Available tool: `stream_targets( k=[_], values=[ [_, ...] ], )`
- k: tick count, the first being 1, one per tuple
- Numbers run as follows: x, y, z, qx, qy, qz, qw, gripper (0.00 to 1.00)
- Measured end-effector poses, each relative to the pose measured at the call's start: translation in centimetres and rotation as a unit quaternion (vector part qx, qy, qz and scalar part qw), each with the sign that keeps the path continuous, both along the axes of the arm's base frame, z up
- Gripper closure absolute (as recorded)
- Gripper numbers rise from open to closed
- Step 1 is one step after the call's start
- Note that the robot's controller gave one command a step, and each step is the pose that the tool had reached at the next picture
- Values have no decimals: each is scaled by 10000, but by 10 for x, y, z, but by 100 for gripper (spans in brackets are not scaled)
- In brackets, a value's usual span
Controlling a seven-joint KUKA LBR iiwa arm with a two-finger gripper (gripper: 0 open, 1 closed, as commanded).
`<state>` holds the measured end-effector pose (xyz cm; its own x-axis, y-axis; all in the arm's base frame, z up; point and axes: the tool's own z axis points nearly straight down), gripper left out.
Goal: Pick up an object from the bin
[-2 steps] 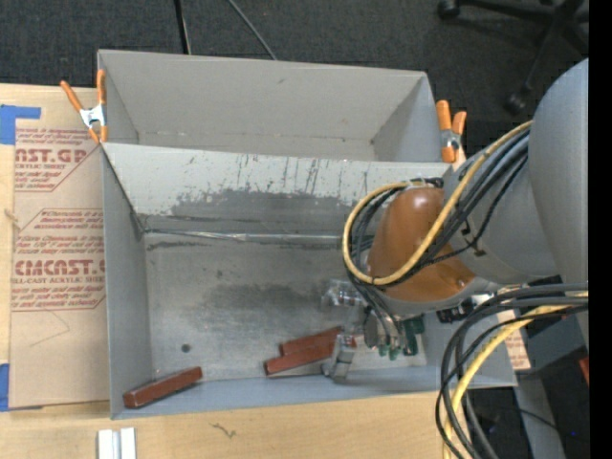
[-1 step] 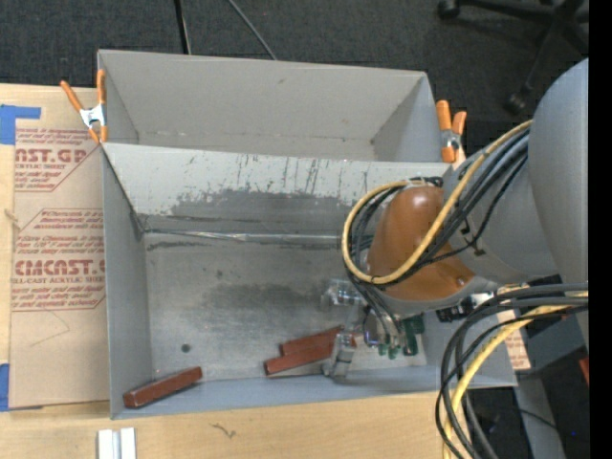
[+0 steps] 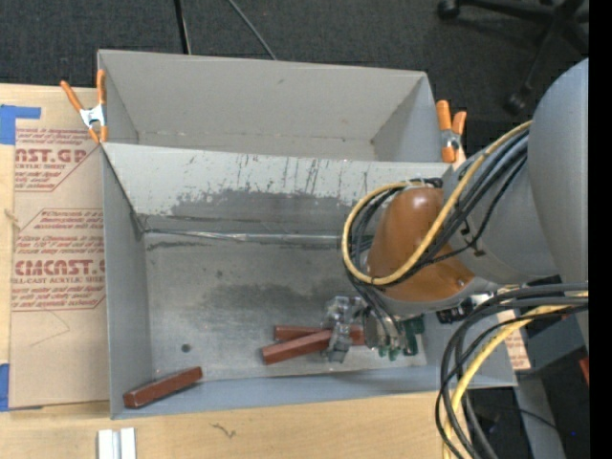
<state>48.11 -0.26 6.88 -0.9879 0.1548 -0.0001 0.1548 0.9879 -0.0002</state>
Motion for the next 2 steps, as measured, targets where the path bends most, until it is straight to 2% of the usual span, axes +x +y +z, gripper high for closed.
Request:
stream_targets(
  k=[1,2],
  values=[
    [1,0,44,5,-16,-1,10000,100],
    [1,1,71,6,-12,-1,10000,100]
  ],
)
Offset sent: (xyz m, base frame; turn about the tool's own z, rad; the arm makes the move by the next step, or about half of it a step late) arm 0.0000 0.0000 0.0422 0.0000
